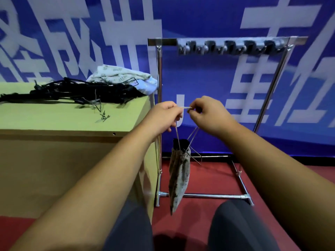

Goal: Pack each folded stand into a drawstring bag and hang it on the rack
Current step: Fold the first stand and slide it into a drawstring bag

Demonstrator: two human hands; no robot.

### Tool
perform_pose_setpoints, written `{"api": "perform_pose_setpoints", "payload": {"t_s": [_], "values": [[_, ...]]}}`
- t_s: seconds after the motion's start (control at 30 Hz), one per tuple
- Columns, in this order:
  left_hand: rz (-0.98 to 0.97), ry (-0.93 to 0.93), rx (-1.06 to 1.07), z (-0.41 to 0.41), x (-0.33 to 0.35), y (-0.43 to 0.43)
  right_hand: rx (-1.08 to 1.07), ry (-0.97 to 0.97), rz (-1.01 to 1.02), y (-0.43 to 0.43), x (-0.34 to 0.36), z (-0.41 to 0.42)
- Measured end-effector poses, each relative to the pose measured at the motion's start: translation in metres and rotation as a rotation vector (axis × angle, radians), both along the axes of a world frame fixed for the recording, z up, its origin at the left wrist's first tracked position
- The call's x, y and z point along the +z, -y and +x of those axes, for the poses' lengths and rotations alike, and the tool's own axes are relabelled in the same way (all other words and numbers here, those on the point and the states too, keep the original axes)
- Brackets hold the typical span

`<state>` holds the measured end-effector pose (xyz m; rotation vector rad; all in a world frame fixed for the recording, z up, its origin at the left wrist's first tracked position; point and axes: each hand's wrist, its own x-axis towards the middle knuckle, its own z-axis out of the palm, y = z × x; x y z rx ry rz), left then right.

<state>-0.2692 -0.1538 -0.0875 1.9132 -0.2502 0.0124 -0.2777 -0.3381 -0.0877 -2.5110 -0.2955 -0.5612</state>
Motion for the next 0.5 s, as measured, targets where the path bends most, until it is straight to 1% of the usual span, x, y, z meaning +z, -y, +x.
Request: {"api": "perform_pose_setpoints", "payload": {"t_s": [0.07, 0.13, 0.23, 0.33, 0.4, 0.5], "values": [[0.059, 0.043, 0.010, 0.006, 0.019, -0.002, -0.051, 0.038, 0.053, -0.002, 0.018, 0.007], [0.106, 0.071, 0.011, 0.014, 0.033, -0.004, -0.081, 0.023, 0.155, -0.005, 0.032, 0.015], [0.206, 0.135, 0.054, 0.030, 0.052, -0.005, -0.048, -0.019, 0.350, -0.011, 0.052, 0.028], [0.290, 0.226, 0.115, 0.046, 0.067, -0.007, -0.012, -0.030, 0.492, -0.015, 0.069, 0.040], [0.319, 0.243, 0.114, 0.058, 0.075, -0.009, -0.016, -0.012, 0.507, -0.015, 0.079, 0.049], [0.386, 0.260, 0.121, 0.077, 0.089, -0.010, -0.049, 0.033, 0.431, -0.012, 0.090, 0.063]]}}
